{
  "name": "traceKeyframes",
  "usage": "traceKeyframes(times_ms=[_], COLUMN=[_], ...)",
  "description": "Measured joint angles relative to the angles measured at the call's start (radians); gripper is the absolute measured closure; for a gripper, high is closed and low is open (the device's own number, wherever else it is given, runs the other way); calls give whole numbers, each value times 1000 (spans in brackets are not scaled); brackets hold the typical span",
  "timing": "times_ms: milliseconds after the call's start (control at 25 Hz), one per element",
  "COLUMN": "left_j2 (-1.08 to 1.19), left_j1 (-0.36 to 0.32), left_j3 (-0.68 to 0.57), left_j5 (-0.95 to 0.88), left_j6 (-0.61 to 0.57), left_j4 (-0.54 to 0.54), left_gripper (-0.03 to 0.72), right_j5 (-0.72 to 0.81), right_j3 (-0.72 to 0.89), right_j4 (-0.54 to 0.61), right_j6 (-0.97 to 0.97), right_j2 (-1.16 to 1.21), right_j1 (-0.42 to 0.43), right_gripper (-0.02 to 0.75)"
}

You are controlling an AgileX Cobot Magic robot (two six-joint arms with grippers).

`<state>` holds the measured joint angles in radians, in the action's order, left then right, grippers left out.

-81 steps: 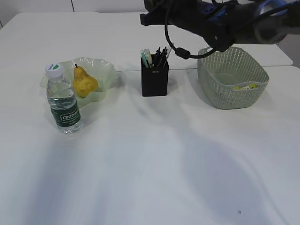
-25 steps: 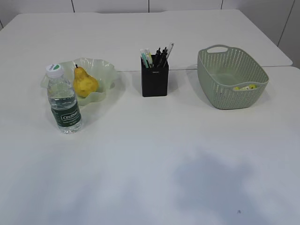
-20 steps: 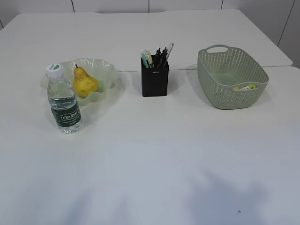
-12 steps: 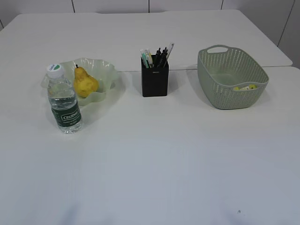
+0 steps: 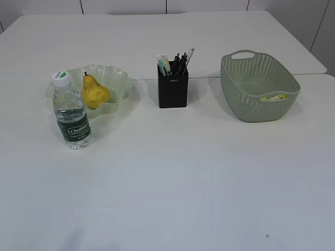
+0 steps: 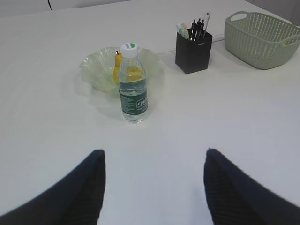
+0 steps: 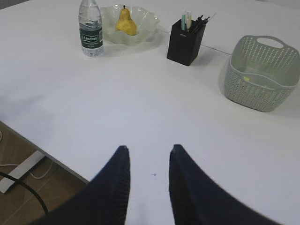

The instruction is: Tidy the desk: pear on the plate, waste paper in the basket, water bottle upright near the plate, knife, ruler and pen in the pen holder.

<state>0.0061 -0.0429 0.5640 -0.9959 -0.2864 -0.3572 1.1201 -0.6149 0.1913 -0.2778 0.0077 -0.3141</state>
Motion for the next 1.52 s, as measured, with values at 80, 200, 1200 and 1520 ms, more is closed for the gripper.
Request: traceKeyframes(times_ms=[80, 200, 1200, 1520], left_j2=[0, 0, 0, 0], left_j1=[0, 0, 0, 0], left_j3=[0, 0, -44, -51], left_j5=[2, 4, -131, -129], left_j6=[0, 0, 0, 0], left_j4=[0, -15, 14, 44], left_gripper=[222, 222, 222, 222], right_j5=[2, 13, 45, 45], right_j3=[21, 57, 115, 116], right_j4=[-15, -20, -88, -89], right_j6=[0, 2, 12, 13], right_j2=[-23, -25, -25, -25], right_j1=[0, 0, 0, 0], right_gripper=[493, 493, 494, 494])
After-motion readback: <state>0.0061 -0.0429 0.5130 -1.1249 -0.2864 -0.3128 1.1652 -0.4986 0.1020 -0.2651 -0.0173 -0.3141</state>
